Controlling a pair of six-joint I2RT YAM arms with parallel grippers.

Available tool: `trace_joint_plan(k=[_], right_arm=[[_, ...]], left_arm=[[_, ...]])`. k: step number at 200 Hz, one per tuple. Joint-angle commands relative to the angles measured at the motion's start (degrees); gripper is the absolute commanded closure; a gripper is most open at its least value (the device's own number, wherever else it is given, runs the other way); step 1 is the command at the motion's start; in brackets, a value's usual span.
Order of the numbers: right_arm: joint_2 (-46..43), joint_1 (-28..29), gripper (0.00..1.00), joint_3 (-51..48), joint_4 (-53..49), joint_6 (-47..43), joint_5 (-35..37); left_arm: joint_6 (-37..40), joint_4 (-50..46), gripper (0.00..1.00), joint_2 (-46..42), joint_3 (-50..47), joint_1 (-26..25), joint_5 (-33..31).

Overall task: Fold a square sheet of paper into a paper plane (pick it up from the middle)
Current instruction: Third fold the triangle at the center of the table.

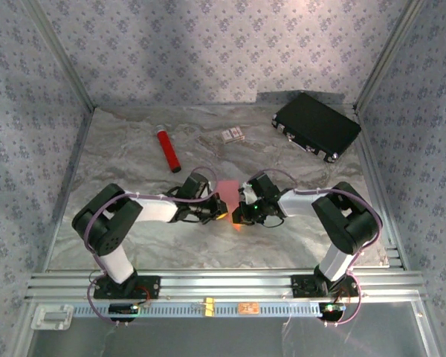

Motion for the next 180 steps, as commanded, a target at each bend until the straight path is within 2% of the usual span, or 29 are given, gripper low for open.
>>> trace_joint_plan(k=[1, 61, 180], right_arm=[[0.7, -0.6, 0.98, -2.0, -4.4, 0.4, 3.8], [0.6, -0.5, 1.0, -2.1, -5.8, -0.3, 4.2], [0.9, -0.5, 1.0, -1.7, -6.6, -1.3, 3.8]], left_arm=[[-0.4, -0.9, 1.0, 2.2, 0.6, -0.2, -1.2], [0.4, -6.9, 1.0, 3.7, 1.0, 1.2, -6.3], [5.0, -12.4, 1.0, 3.9, 4.2, 9.8, -5.4]])
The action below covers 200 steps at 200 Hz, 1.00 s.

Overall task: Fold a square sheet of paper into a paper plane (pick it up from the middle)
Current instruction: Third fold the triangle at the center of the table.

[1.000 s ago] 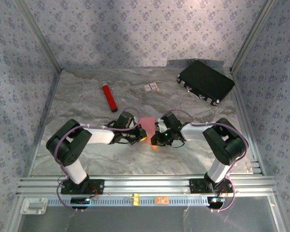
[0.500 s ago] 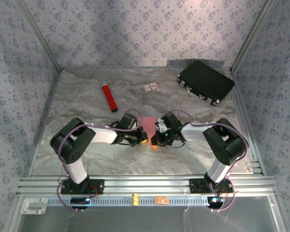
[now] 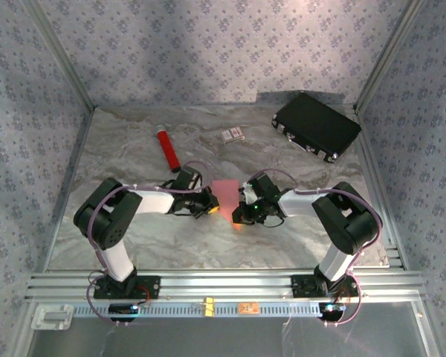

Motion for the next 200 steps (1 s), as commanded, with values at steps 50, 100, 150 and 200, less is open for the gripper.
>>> trace_joint_plan(k=[50, 100, 150, 200], right_arm=[[1.1, -0.4, 1.0, -1.4, -6.4, -1.4, 3.3], [1.5, -0.4, 1.0, -0.9, -6.5, -1.9, 2.7], [1.5, -0.5, 1.0, -0.6, -6.8, -2.0, 2.7], [1.2, -0.5, 1.0, -0.3, -7.0, -2.0, 2.8]], left_arm=[[4.4, -8.9, 1.0, 1.1, 2.5, 4.1, -5.2], [5.1, -6.7, 0.98, -2.1, 2.2, 4.6, -5.0], [5.6, -3.3, 0.88, -7.5, 0.1, 4.2, -5.9], [7.1, 0.9, 0.92, -7.0, 1.0, -1.0, -1.5]])
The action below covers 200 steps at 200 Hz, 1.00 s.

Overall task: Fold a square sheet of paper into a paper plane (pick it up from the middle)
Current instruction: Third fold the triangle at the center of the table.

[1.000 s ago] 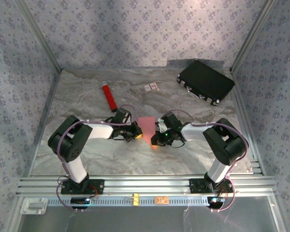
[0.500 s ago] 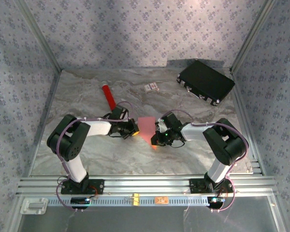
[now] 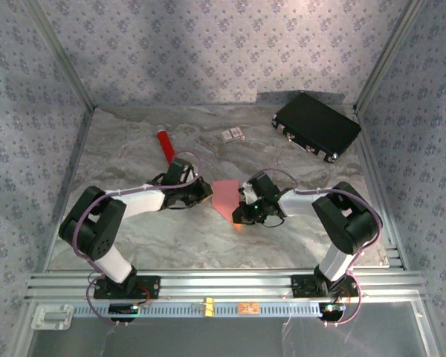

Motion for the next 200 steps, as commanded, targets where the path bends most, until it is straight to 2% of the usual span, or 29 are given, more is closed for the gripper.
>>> trace_joint_plan(k=[1, 39, 72, 125, 183, 200], right_arm=[[1.2, -0.4, 1.0, -0.5, -6.4, -1.0, 2.9], [1.1, -0.4, 1.0, -0.6, -6.2, -0.8, 2.9], [0.7, -0.4, 1.0, 0.0, -6.7, -0.9, 2.7], [-2.2, 0.9, 1.0, 4.8, -7.4, 0.3, 1.5], [5.4, 3.0, 1.0, 11.0, -3.2, 3.1, 2.3], [7.4, 3.4, 1.0, 11.5, -4.5, 2.5, 4.6]], left_arm=[[1.8, 3.0, 0.92, 0.5, 0.5, -2.9, 3.2], [1.4, 5.2, 0.95, 6.5, 1.8, -4.5, 5.8], [0.9, 2.0, 0.98, 10.3, 2.1, -4.3, 4.2], [-0.1, 1.5, 1.0, 10.7, -0.7, -3.9, 3.0], [0.0, 1.4, 1.0, 11.0, -0.3, -3.9, 3.6], [0.1, 1.4, 1.0, 11.0, 0.0, -3.8, 3.9]])
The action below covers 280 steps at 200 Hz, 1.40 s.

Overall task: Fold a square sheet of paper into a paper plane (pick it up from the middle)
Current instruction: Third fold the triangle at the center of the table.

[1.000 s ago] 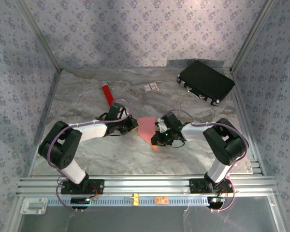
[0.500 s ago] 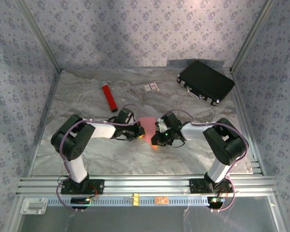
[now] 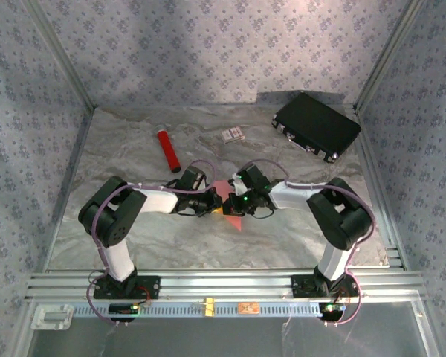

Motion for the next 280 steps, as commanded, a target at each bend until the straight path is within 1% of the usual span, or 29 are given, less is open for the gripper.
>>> trace_joint_plan(k=[1, 27, 55, 60, 77, 133, 176, 240, 280], right_arm=[[3.3, 0.5, 1.0, 1.3, -1.5, 0.9, 3.1], [3.6, 0.2, 1.0, -1.6, -1.2, 0.9, 3.2], [1.1, -0.3, 1.0, -4.4, -2.3, 0.9, 3.4], [0.6, -0.5, 1.0, -4.9, -2.5, -1.1, 3.3], [-1.1, -1.1, 0.99, -6.4, -2.6, -1.2, 2.9], [-4.3, -2.3, 0.98, -9.4, -3.8, -2.5, 1.5], [-6.1, -3.8, 0.97, -11.1, -4.9, -3.9, 0.1], [-9.4, -5.9, 0.96, -16.3, -4.4, -5.1, -3.0], [-11.9, -8.8, 0.96, -20.2, -3.0, -5.1, -5.2]], left_arm=[[0.1, -2.8, 1.0, 1.5, -0.9, 0.4, -0.8], [0.2, -2.7, 1.0, 1.6, -1.2, 1.0, -0.8], [0.3, -2.6, 1.0, 1.5, -1.8, 1.8, -0.8], [0.3, -2.5, 1.0, 1.5, -1.8, 1.9, -0.6], [0.4, -2.5, 1.0, 1.6, -2.0, 2.4, -0.5], [0.1, -2.0, 1.0, 2.7, -2.2, 2.5, 0.1], [0.2, -2.1, 1.0, 3.1, -2.2, 2.5, 0.2], [0.2, -2.0, 1.0, 3.5, -2.3, 2.5, 0.4], [-0.7, -0.8, 1.0, 3.5, -2.6, 2.5, 0.7]])
